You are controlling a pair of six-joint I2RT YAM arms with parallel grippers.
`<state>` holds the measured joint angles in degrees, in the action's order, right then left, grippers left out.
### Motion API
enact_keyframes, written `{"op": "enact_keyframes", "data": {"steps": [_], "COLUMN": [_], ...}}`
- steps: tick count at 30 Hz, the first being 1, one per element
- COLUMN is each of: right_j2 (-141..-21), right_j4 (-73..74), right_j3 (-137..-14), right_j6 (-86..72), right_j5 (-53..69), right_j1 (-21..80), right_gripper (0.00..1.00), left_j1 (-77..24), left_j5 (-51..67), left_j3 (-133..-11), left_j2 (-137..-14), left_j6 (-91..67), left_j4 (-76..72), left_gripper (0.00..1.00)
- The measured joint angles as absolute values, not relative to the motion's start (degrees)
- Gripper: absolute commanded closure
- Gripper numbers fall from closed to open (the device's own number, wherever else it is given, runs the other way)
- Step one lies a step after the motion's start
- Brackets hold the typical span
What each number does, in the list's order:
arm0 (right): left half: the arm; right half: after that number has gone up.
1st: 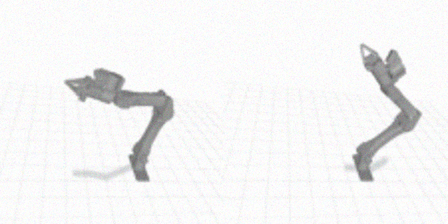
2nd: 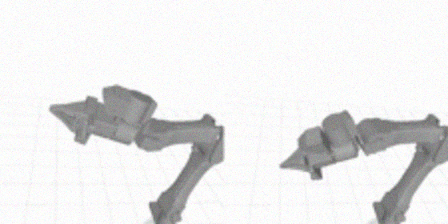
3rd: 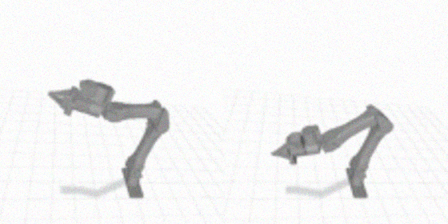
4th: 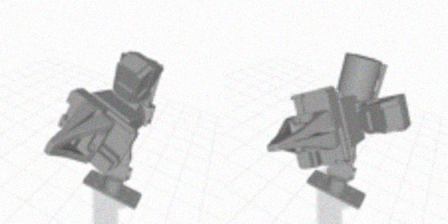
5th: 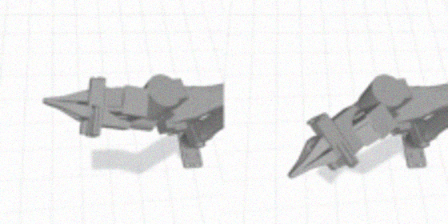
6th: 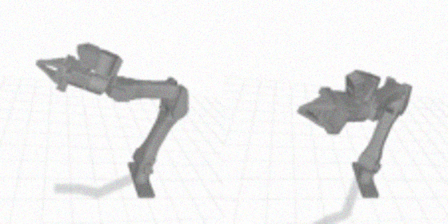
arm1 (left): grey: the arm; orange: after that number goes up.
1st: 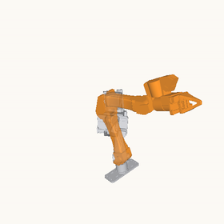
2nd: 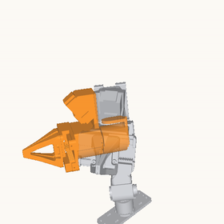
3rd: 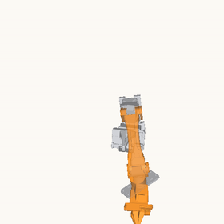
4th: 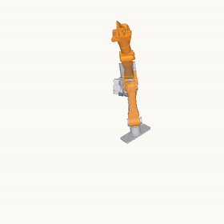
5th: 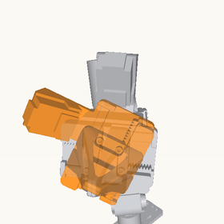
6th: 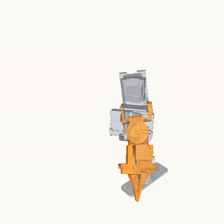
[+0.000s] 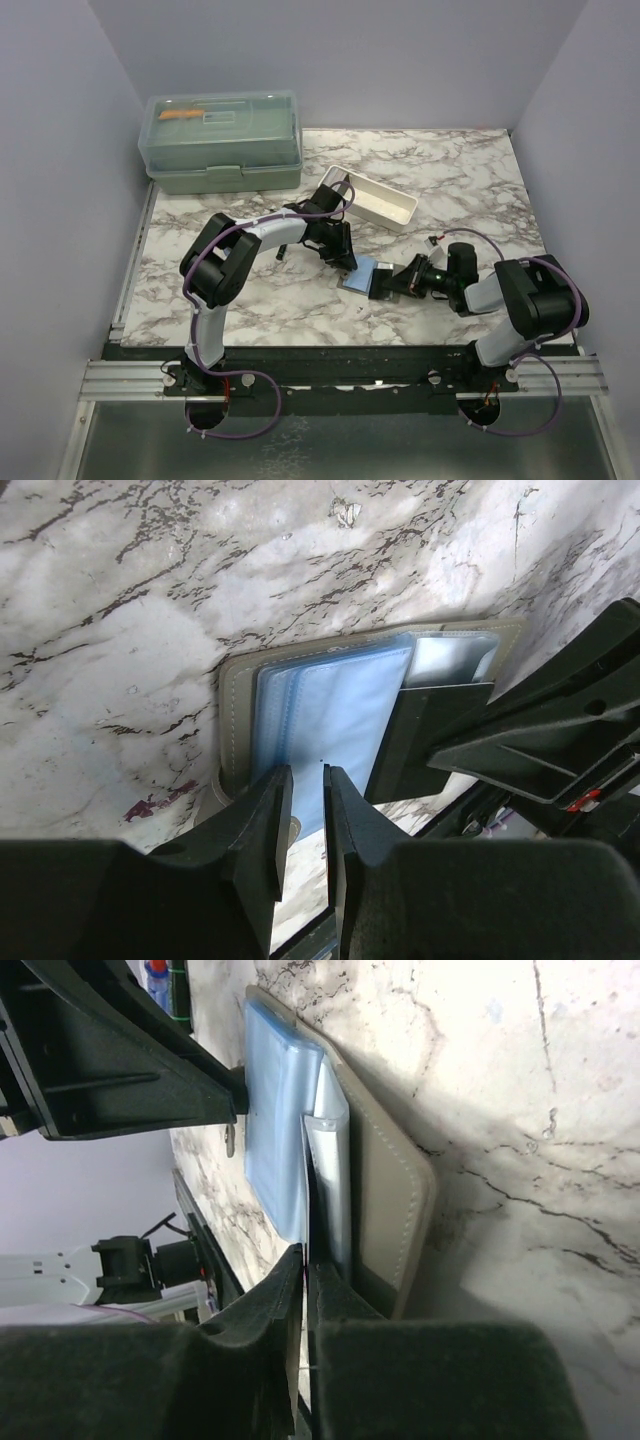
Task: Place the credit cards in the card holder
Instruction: Insert the credit card into the card holder.
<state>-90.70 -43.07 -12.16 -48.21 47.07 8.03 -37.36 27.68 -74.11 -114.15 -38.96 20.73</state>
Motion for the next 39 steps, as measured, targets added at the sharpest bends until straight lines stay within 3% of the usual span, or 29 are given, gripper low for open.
{"op": "enact_keyframes", "data": {"steps": [3, 39], "right_j2": [-91.5, -95.3], "right_j4": [-43.1, -41.8], "right_j3": [-12.6, -14.5], "right_j6": [-48.1, -49.5], "right_j5": [47.1, 49.4], "right_j1": [8.0, 7.4], "right_gripper": [1.0, 1.0], "left_j1": [-37.3, -37.3], "left_j5": [27.7, 27.7], "left_j3": [-74.1, -74.1], "left_j2": [-114.2, -114.2], "left_j6": [-39.0, -38.9], "left_j4": [20.7, 20.8], "left_gripper": [0.74, 0.75]}}
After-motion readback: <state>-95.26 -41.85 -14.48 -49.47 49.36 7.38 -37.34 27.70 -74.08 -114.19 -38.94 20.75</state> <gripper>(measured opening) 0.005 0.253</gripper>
